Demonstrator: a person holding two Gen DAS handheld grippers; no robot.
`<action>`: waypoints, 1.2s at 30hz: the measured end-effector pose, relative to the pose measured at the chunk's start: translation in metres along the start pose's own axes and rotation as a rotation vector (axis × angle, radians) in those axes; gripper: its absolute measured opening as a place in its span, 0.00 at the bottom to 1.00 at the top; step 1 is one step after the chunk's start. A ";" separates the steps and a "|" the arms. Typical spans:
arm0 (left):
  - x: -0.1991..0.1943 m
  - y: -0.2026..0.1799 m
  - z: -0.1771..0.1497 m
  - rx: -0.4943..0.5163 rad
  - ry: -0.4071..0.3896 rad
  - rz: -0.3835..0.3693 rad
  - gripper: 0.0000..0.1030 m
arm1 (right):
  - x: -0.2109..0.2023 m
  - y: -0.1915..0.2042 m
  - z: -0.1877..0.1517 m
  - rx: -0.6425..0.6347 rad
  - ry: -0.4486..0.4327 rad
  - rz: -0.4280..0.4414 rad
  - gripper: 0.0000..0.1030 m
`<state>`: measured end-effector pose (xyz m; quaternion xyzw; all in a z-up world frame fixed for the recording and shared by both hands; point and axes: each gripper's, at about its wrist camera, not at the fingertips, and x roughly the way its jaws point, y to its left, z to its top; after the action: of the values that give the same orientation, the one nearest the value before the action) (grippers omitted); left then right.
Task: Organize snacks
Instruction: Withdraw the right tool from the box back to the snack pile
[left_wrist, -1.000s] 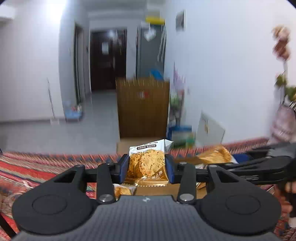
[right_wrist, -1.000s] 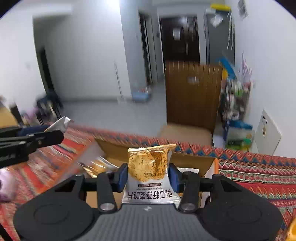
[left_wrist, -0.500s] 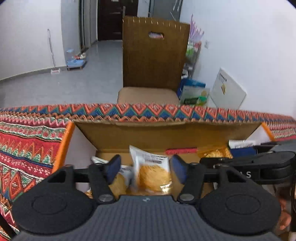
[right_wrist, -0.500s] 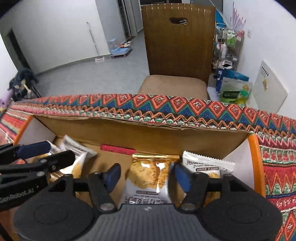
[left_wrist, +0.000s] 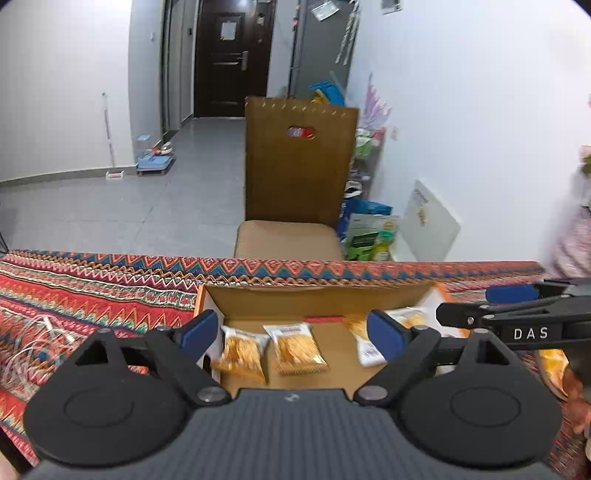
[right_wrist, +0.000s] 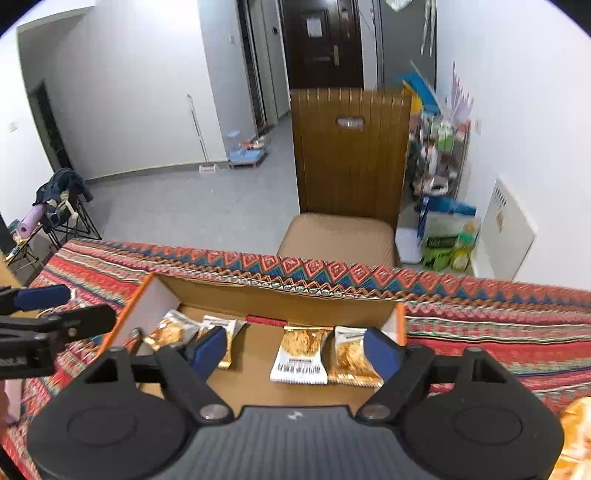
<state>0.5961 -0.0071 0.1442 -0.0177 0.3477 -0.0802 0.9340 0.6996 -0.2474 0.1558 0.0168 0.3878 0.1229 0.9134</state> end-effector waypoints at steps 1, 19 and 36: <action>-0.020 -0.003 -0.003 0.009 -0.013 -0.008 0.94 | -0.016 0.002 -0.004 -0.009 -0.014 -0.004 0.83; -0.286 -0.028 -0.178 0.041 -0.304 -0.072 1.00 | -0.257 0.037 -0.169 -0.070 -0.260 0.085 1.00; -0.316 -0.010 -0.390 -0.020 -0.204 0.034 1.00 | -0.292 0.071 -0.418 -0.066 -0.392 -0.018 1.00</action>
<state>0.1054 0.0434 0.0540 -0.0293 0.2520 -0.0589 0.9655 0.1912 -0.2746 0.0783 0.0071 0.1983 0.1219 0.9725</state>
